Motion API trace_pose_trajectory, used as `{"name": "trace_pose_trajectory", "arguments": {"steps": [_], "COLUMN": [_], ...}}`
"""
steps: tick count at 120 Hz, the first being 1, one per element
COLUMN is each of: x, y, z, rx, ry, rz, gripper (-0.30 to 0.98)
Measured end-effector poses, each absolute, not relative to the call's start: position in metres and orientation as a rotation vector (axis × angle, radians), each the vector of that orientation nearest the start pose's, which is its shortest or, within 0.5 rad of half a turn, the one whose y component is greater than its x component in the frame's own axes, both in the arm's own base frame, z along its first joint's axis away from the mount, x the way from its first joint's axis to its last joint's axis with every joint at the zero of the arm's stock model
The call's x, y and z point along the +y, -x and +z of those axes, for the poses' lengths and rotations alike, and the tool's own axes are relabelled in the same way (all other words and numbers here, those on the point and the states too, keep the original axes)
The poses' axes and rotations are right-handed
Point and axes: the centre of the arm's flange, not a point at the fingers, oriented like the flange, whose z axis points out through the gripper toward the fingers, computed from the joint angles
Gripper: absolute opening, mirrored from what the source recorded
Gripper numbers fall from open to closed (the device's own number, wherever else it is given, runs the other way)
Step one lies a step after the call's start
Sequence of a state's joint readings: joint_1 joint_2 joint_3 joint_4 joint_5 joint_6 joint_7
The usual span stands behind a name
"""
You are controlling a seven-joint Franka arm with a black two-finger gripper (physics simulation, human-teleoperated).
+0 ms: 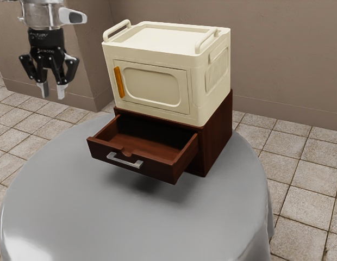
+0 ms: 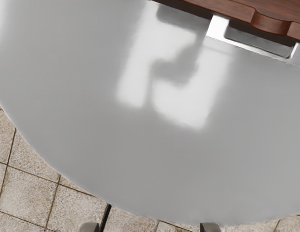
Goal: Push the drawer handle with one arm to close the drawer
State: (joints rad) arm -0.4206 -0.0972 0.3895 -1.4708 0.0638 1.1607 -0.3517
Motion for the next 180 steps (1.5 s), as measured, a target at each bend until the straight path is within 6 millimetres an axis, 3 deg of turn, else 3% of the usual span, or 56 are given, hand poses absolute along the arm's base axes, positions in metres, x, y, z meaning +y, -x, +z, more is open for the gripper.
{"name": "trace_pose_trajectory", "arguments": {"steps": [8,22,32,58,94,117,139,180], "x": [0.006,0.013,0.003,-0.010,-0.040,-0.071,-0.084,-0.081], "y": [-0.468,-0.453,-0.446,-0.432,-0.430,-0.440,-0.448,-0.462], "z": [0.673,0.629,0.607,0.540,0.488,0.477,0.468,0.433], "rx": [-0.516,-0.538,-0.508,-0.477,-0.392,-0.281,-0.238,-0.239], "ry": [3.011,2.980,2.956,2.924,2.969,3.025,3.049,3.071], "rz": [0.361,0.444,0.461,0.504,0.385,0.234,0.150,0.035], "gripper": [0.15,0.03,-0.02,-0.08,-0.10,-0.10,-0.10,-0.10]}}
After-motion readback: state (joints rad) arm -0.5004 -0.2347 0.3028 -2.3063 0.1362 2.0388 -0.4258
